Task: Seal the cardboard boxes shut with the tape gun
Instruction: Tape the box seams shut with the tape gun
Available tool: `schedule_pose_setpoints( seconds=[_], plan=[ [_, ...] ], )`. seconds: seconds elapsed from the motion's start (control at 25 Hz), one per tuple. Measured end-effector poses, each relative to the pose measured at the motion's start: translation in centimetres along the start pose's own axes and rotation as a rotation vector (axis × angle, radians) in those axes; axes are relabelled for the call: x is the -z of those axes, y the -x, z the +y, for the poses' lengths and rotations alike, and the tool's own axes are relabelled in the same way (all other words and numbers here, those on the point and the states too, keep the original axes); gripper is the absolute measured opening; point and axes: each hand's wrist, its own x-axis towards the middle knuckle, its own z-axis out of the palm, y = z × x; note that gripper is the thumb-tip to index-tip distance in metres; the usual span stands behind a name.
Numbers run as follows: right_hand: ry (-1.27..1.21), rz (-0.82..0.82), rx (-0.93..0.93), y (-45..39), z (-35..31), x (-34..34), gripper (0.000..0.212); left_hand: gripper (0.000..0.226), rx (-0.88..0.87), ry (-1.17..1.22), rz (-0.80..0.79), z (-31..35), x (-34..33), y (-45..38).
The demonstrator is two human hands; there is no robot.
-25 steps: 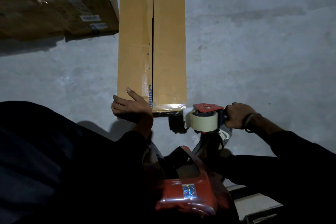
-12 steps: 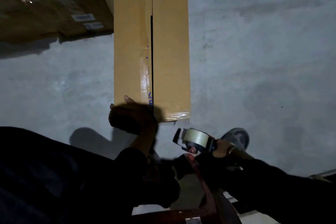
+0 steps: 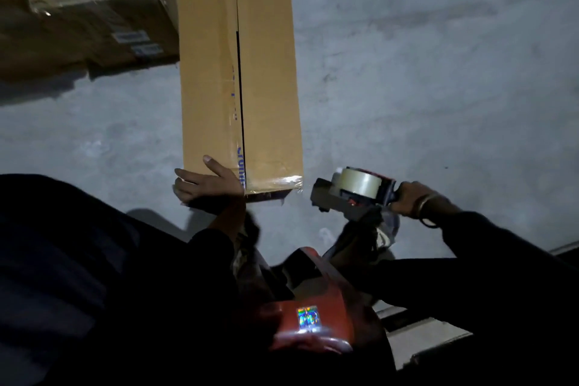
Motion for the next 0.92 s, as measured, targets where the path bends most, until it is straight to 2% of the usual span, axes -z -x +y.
schedule_pose_setpoints(
  seconds=[0.04, 0.16, 0.2, 0.28, 0.44, 0.56, 0.68, 0.76, 0.92],
  plan=[
    [-0.015, 0.015, -0.016, 1.1, 0.5, 1.8, 0.063, 0.083, 0.035, 0.01, -0.162, 0.2, 0.7, -0.2],
    [-0.003, 0.114, 0.015, 4.5, 0.5, 6.7, 0.048, 0.103, 0.067, 0.0, -0.38, 1.2, 3.9, 0.3],
    [0.022, 0.151, 0.033, 6.5, 0.0, 8.5, 0.039, 0.105, -0.001, -0.028, -0.437, 1.2, 5.4, 1.0],
    [0.084, 0.228, 0.076, 10.3, -1.2, 11.4, 0.032, 0.105, -0.321, -0.114, -0.466, 0.8, 7.2, 2.5],
    [0.202, 0.359, 0.101, 15.0, -2.3, 14.1, 0.024, 0.085, -1.182, -0.266, -0.528, -1.1, 6.2, 5.3],
    [0.185, 0.277, 0.092, 14.8, -2.7, 14.5, 0.021, 0.079, -1.509, -0.353, -0.548, -1.0, 3.3, 5.6],
    [0.173, 0.201, 0.085, 13.6, -3.3, 15.3, 0.022, 0.078, -1.708, -0.405, -0.475, -0.7, 2.0, 4.8],
    [0.182, 0.192, 0.076, 12.3, -3.4, 16.3, 0.021, 0.073, -1.781, -0.401, -0.445, -0.3, 1.2, 4.4],
    [0.199, 0.153, 0.082, 11.2, -3.9, 18.2, 0.02, 0.069, -1.787, -0.377, -0.488, -0.1, 0.8, 4.4]
  ],
)
